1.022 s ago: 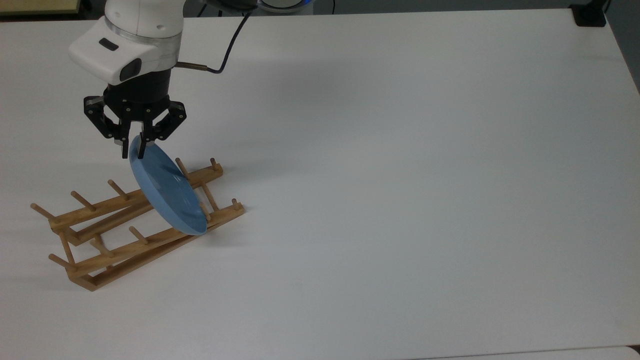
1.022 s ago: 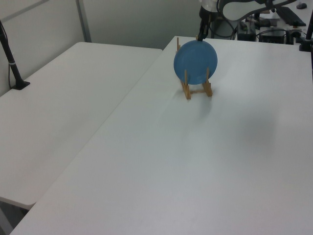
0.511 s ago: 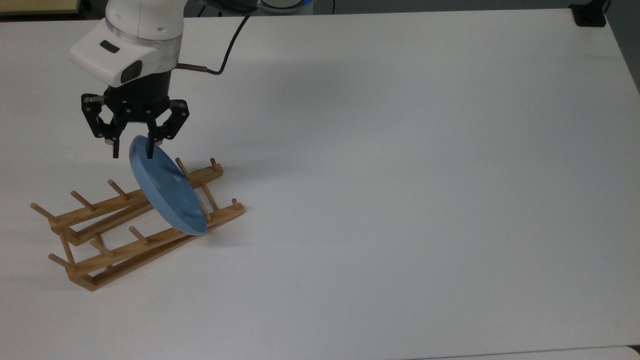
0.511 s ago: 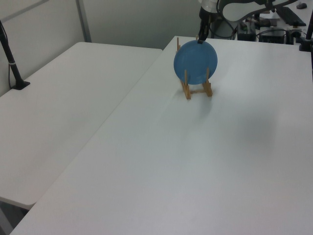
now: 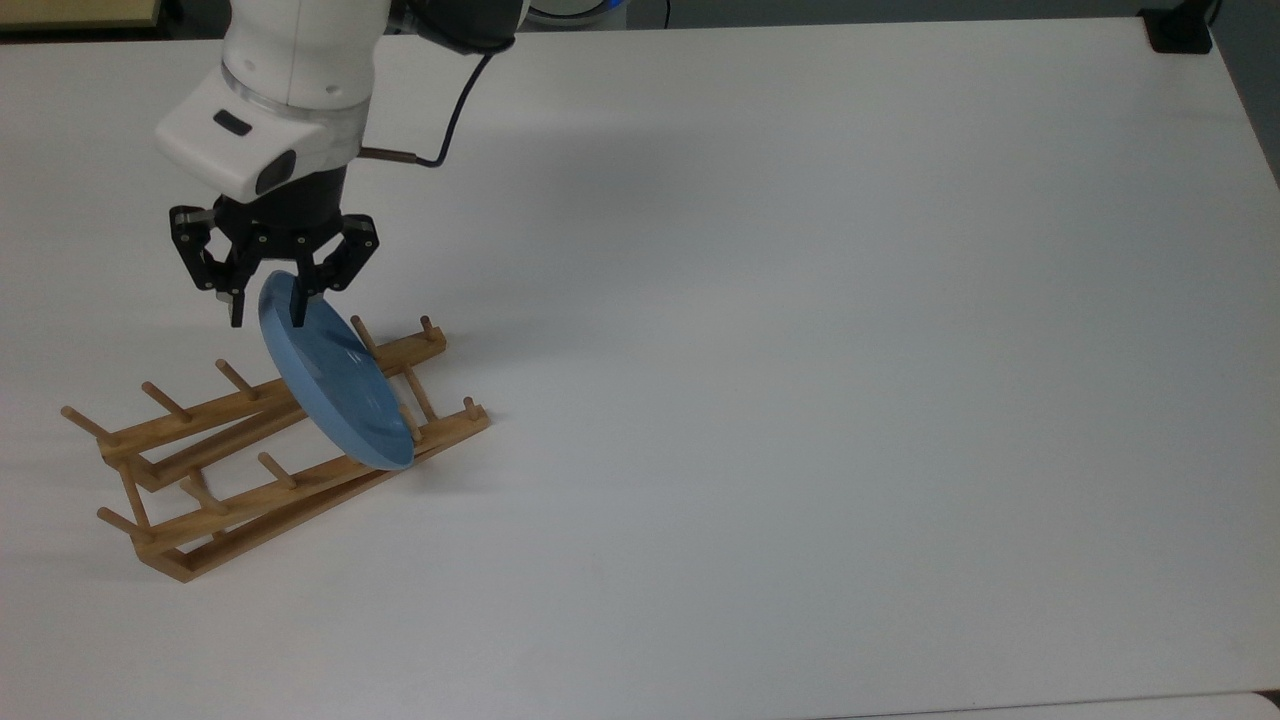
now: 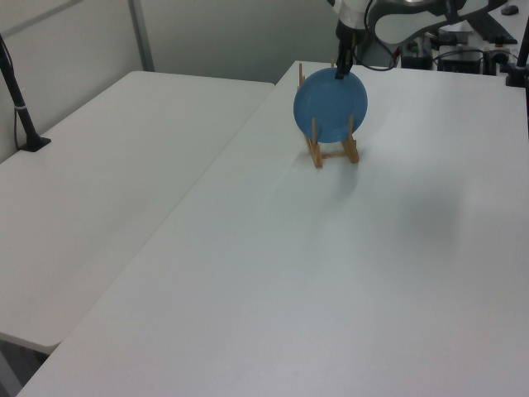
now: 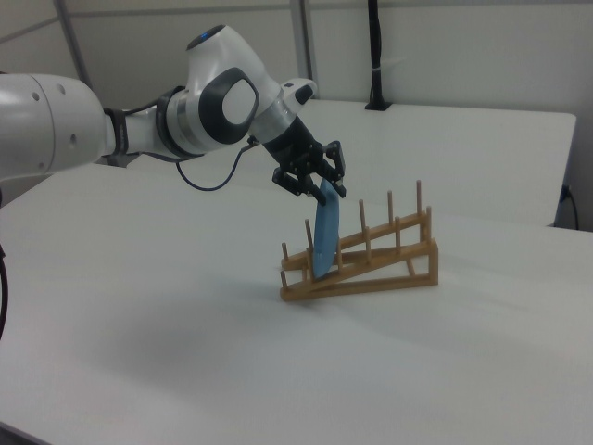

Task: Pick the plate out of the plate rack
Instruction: 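Close the gripper on the blue plate's rim, then lift the blue plate up out of the rack slots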

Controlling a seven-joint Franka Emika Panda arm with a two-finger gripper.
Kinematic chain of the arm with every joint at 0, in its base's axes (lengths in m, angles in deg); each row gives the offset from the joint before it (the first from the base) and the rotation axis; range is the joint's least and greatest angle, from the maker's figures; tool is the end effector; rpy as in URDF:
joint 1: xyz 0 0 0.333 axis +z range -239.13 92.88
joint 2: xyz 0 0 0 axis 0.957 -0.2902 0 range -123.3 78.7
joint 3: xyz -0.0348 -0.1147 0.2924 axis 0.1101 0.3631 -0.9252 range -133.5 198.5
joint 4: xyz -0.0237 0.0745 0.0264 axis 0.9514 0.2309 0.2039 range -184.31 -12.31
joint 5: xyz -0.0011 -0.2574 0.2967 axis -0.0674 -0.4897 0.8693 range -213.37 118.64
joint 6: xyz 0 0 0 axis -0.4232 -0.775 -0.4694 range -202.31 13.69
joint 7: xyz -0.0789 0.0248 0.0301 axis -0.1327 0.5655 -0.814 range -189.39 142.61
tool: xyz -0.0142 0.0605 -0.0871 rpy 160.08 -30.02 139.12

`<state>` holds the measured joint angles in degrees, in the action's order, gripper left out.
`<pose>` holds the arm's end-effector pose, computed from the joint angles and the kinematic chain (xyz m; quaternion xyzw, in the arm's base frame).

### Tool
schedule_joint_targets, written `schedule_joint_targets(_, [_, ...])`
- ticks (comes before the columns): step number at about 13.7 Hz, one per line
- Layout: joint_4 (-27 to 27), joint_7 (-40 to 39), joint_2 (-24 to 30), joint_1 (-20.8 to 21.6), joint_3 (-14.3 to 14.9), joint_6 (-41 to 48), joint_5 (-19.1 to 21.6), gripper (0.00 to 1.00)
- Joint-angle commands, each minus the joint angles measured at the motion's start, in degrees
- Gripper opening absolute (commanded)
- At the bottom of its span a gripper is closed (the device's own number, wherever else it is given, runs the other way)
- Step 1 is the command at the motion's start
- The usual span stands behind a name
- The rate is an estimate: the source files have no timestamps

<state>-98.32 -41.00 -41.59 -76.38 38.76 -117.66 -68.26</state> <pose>0.6835 -0.1134 0.4896 0.9543 0.1640 0.1334 0.2115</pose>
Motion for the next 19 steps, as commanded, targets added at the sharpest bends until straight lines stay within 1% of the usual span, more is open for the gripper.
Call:
schedule_joint_targets(1, [-0.3,-0.7,-0.1,0.0,0.2,-2.7,-1.2,0.28])
schedule_joint_targets(3, [-0.1,-0.4,0.4,0.0,0.2,-2.9,-1.1,0.16])
schedule_joint_targets(6, [0.0,-0.3,2.0,0.0,-0.5,-2.9,-1.0,0.02])
schedule_joint_targets(7, [0.1,-0.4,2.2,0.0,-0.5,-2.9,-1.1,0.00])
schedule_joint_targets(12, [0.5,-0.8,3.6,-0.1,-0.5,-3.0,-1.7,0.00])
schedule_joint_targets(14, [2.2,-0.8,5.0,-0.1,-0.6,-3.0,-1.3,0.00])
schedule_joint_targets(16, [2.3,-0.2,6.2,-0.7,-0.6,-2.9,-0.7,0.00])
schedule_joint_targets(17, [2.1,0.1,7.2,-1.0,-0.8,-2.6,0.6,0.00])
schedule_joint_targets(18, [1.7,0.0,7.9,-1.3,-0.9,-2.0,2.9,0.00])
schedule_joint_targets(19, [0.9,0.0,8.7,-1.8,-1.0,-1.1,6.3,0.00])
